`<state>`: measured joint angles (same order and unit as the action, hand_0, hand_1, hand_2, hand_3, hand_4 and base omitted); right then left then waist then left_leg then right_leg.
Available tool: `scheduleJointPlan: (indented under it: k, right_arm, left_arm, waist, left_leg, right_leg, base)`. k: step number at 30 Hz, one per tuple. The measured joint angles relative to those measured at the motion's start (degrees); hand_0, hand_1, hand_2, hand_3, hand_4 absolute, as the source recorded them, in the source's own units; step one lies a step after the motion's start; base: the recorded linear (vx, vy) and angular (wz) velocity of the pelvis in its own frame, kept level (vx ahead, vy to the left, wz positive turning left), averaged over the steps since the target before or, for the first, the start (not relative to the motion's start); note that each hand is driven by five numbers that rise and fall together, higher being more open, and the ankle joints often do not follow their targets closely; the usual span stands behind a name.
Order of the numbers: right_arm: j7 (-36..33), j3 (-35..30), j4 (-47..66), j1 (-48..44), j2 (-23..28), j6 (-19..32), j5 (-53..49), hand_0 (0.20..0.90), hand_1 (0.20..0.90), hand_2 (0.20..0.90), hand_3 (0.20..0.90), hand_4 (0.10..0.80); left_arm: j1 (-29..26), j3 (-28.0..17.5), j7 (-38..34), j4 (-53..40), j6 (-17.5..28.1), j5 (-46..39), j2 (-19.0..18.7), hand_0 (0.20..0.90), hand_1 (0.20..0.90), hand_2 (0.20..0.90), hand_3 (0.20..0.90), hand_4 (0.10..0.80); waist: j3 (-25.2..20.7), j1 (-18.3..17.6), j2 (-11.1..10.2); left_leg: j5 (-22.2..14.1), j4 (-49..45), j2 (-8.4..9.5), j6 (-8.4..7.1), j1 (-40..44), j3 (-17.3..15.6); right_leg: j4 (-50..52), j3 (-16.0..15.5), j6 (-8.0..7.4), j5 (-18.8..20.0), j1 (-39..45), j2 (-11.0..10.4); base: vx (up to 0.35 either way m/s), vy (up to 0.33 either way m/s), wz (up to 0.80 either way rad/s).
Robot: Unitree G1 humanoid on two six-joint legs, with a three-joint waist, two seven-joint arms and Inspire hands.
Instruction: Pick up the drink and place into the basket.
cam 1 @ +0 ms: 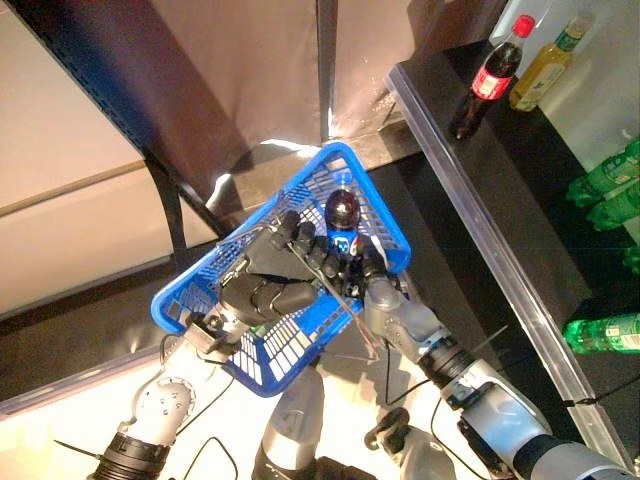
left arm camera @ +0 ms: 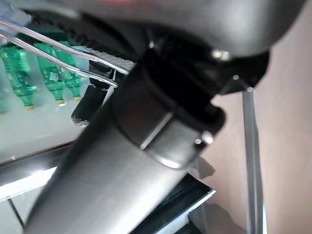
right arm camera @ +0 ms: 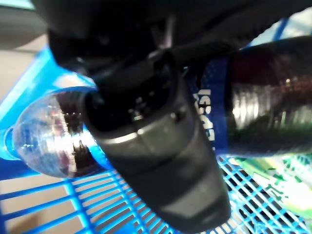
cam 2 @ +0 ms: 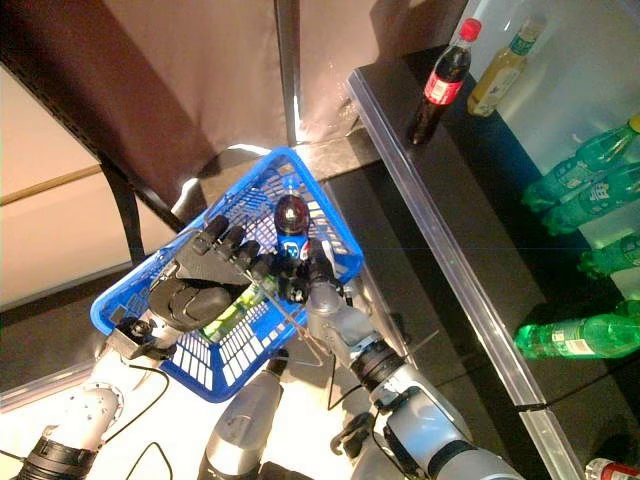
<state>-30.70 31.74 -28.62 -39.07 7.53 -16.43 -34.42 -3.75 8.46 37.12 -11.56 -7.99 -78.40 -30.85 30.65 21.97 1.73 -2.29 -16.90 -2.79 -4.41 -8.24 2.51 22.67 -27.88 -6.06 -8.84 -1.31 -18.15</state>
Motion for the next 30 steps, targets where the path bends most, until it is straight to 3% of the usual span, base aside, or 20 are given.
scheduleJointPlan:
  k: [7,11,17,23,30]
  right_arm:
    - [0.5,0.0,-3.2,1.6,-0.9,3.8,-7.5,0.300,0.300,0.300,0.200,0.100]
    - [5.5,0.2,-5.8,1.5,-0.7,5.8,-12.3,0.300,0.300,0.300,0.200,0.100]
    - [16.9,2.6,-9.3,1.6,-1.3,6.1,-29.1,0.300,0.300,0.300,0.200,0.100]
    - [19.9,2.2,-11.3,1.6,-2.5,7.2,-42.6,0.300,0.300,0.300,0.200,0.100]
    - [22.6,1.3,-11.3,1.6,-2.6,7.9,-48.2,0.300,0.300,0.300,0.200,0.100]
  left_arm:
    - [-0.1,0.2,0.0,-2.3,-0.1,0.0,-0.4,0.300,0.300,0.300,0.200,0.100]
    - [-0.3,0.4,0.0,-2.3,-0.5,0.0,-1.2,0.300,0.300,0.300,0.200,0.100]
    - [-2.4,2.1,1.0,-2.3,-3.7,-0.8,-1.1,0.300,0.300,0.300,0.200,0.100]
    - [-3.4,2.6,2.7,-2.5,-4.7,-1.2,-1.9,0.300,0.300,0.300,0.200,0.100]
    - [-3.4,3.3,4.1,-2.7,-4.8,-2.1,-4.1,0.300,0.300,0.300,0.200,0.100]
  waist:
    - [0.0,-0.2,0.0]
    - [0.0,0.0,0.0]
    - [0.0,0.5,0.0]
    - [0.0,0.6,0.1]
    - [0.0,0.4,0.1]
  left_leg:
    - [0.1,-0.2,-0.10,-0.10,-0.9,0.0]
    - [0.0,-0.1,-0.03,-0.23,-1.0,0.0]
    - [0.0,-0.2,0.31,-0.27,-1.0,0.1]
    - [-0.3,-1.0,0.86,-0.03,-1.5,0.2]
    - [-0.4,-2.3,0.97,0.05,-4.1,0.2]
  right_leg:
    - [0.6,0.1,0.17,-0.3,-1.3,-0.1]
    - [1.7,0.1,0.09,-0.8,-1.8,-0.4]
    - [2.6,-0.1,-0.01,-1.3,-2.0,-1.1]
    - [3.6,0.0,0.11,-1.9,-2.3,-1.9]
    - [4.7,0.2,0.18,-1.9,-4.8,-2.2]
  base:
    - [-0.006,-0.007,-0.01]
    - [0.000,0.000,0.00]
    - [0.048,0.005,0.03]
    - [0.018,0.010,0.02]
    - [-0.027,0.012,0.00]
